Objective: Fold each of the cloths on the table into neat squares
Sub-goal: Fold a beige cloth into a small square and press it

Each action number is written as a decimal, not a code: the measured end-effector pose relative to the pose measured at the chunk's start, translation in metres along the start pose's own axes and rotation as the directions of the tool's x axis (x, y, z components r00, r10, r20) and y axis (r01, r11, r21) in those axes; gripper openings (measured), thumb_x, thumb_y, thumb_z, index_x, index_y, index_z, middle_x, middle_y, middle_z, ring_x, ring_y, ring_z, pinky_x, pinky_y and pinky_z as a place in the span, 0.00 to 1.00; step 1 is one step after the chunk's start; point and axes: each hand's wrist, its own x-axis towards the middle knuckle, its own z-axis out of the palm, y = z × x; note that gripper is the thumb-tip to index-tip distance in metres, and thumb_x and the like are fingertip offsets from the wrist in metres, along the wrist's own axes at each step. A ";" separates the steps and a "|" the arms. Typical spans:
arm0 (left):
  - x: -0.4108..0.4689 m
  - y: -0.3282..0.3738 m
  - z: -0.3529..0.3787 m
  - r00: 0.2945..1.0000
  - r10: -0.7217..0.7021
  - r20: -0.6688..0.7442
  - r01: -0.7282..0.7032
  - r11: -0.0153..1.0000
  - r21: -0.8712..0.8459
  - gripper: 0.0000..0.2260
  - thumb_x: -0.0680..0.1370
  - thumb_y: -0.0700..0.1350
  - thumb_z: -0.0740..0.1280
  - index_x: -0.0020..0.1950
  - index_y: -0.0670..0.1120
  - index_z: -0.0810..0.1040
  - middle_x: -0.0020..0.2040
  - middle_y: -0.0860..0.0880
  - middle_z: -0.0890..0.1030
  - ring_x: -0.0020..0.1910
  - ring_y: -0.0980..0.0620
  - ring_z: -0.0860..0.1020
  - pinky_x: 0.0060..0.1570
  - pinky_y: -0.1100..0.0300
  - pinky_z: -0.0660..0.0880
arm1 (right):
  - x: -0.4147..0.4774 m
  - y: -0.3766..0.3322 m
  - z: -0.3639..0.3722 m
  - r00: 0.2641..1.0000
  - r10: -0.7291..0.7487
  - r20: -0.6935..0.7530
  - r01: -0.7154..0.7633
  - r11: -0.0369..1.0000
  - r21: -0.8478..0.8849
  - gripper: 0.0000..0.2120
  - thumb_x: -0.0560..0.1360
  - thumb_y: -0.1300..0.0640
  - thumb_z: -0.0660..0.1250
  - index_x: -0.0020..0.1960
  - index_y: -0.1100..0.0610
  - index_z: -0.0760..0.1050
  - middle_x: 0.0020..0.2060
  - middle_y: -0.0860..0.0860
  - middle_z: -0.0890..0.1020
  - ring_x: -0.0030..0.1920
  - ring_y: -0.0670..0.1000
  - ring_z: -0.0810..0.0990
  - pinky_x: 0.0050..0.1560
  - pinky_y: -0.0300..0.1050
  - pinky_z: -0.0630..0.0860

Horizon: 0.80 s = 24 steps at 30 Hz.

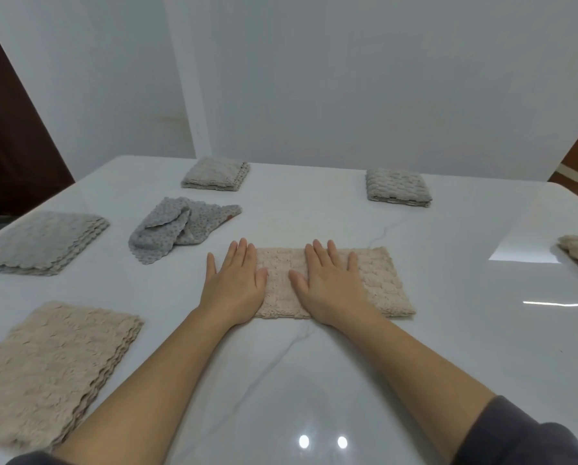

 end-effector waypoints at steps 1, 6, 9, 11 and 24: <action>0.000 0.000 0.000 1.000 0.001 -0.001 -0.001 1.000 0.003 0.27 0.83 0.54 0.42 0.80 0.45 0.42 0.80 0.50 0.40 0.78 0.54 0.38 0.75 0.44 0.36 | -0.002 0.007 -0.002 1.000 0.015 0.000 -0.015 1.000 0.001 0.34 0.81 0.38 0.43 0.80 0.56 0.46 0.80 0.51 0.48 0.79 0.53 0.41 0.76 0.62 0.39; -0.001 0.000 0.000 1.000 0.004 0.006 -0.004 1.000 0.014 0.27 0.83 0.54 0.41 0.80 0.45 0.41 0.80 0.49 0.40 0.78 0.54 0.37 0.75 0.44 0.35 | -0.007 0.033 -0.006 0.998 0.068 0.011 -0.067 0.998 -0.011 0.35 0.80 0.36 0.41 0.80 0.56 0.45 0.80 0.50 0.47 0.79 0.52 0.40 0.76 0.59 0.40; -0.001 0.000 -0.001 1.000 0.003 0.005 -0.003 1.000 0.016 0.27 0.83 0.54 0.41 0.80 0.45 0.41 0.80 0.49 0.40 0.78 0.54 0.37 0.75 0.44 0.36 | -0.009 0.043 -0.008 0.996 0.090 0.006 -0.090 0.996 0.002 0.35 0.80 0.36 0.41 0.80 0.56 0.46 0.80 0.50 0.47 0.79 0.52 0.41 0.77 0.58 0.40; -0.001 0.000 -0.001 1.000 0.002 0.003 -0.002 1.000 0.013 0.27 0.83 0.54 0.41 0.80 0.45 0.41 0.80 0.49 0.40 0.78 0.54 0.37 0.75 0.43 0.35 | -0.011 0.051 -0.008 0.995 0.103 0.001 -0.103 0.995 -0.002 0.36 0.80 0.36 0.42 0.80 0.56 0.46 0.80 0.50 0.47 0.79 0.52 0.41 0.77 0.57 0.40; -0.001 -0.005 -0.005 0.996 -0.093 0.008 0.092 0.995 0.049 0.28 0.83 0.55 0.40 0.80 0.44 0.41 0.80 0.48 0.38 0.78 0.53 0.37 0.75 0.42 0.36 | -0.015 0.093 -0.016 0.982 0.176 0.070 -0.173 0.984 -0.036 0.35 0.81 0.37 0.41 0.80 0.58 0.42 0.80 0.50 0.44 0.79 0.50 0.42 0.76 0.59 0.40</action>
